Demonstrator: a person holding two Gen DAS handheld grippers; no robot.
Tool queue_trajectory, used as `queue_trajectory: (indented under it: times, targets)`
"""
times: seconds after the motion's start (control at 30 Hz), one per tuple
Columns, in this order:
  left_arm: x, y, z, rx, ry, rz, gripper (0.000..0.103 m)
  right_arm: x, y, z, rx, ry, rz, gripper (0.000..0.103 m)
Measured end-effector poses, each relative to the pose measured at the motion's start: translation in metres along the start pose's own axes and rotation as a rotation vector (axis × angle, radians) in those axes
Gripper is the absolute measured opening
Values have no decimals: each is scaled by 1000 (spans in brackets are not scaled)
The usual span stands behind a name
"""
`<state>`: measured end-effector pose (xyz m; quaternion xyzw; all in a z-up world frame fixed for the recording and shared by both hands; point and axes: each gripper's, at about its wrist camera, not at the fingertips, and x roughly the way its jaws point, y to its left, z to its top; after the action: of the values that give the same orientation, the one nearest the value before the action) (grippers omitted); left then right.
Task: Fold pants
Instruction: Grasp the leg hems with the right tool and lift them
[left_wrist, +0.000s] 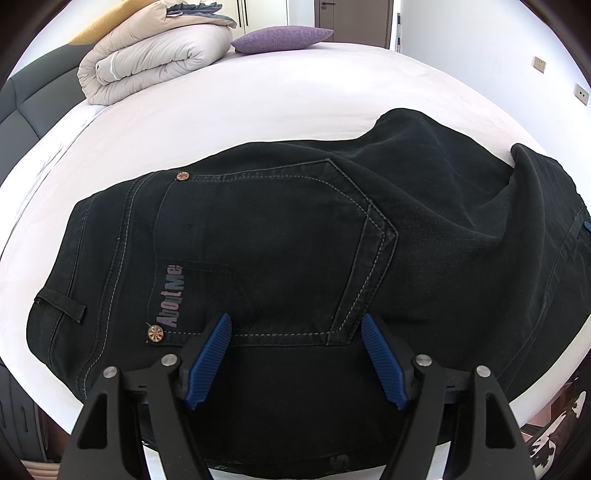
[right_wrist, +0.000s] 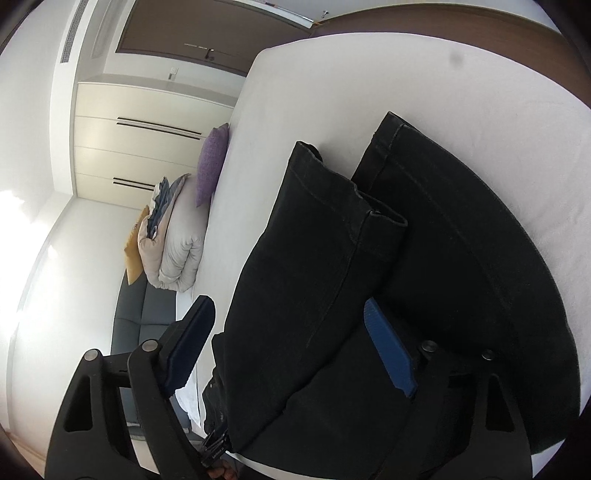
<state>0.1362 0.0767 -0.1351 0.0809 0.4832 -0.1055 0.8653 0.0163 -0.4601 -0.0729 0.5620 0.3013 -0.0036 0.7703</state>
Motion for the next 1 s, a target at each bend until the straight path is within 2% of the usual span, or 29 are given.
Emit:
queue_trajectory:
  times: [0.07, 0.17, 0.27, 0.3, 0.4, 0.5, 0.6, 0.9, 1.0]
  targets:
    - [0, 0, 0, 0, 0, 0, 75, 3, -1, 0, 28, -30, -26, 81]
    - [0, 0, 0, 0, 0, 0, 75, 4, -7, -1, 104, -94, 6, 81]
    - [0, 0, 0, 0, 0, 0, 75, 7, -7, -2, 153, -118, 3, 81]
    - [0, 0, 0, 0, 0, 1, 75, 8, -5, -2, 154, -116, -14, 76]
    - [0, 0, 0, 1, -1, 0, 75, 7, -1, -11, 158, -123, -149, 60]
    - [-1, 0, -1, 0, -1, 0, 75, 11, 3, -15, 120, -127, -213, 58]
    - [0, -1, -1, -1, -3, 1, 75, 20, 8, -13, 122, -113, -226, 60]
    - [0, 0, -2, -2, -3, 1, 75, 58, 12, -6, 143, -88, -80, 60]
    - [0, 0, -2, -1, -3, 2, 75, 53, 3, -9, 182, -100, -21, 49]
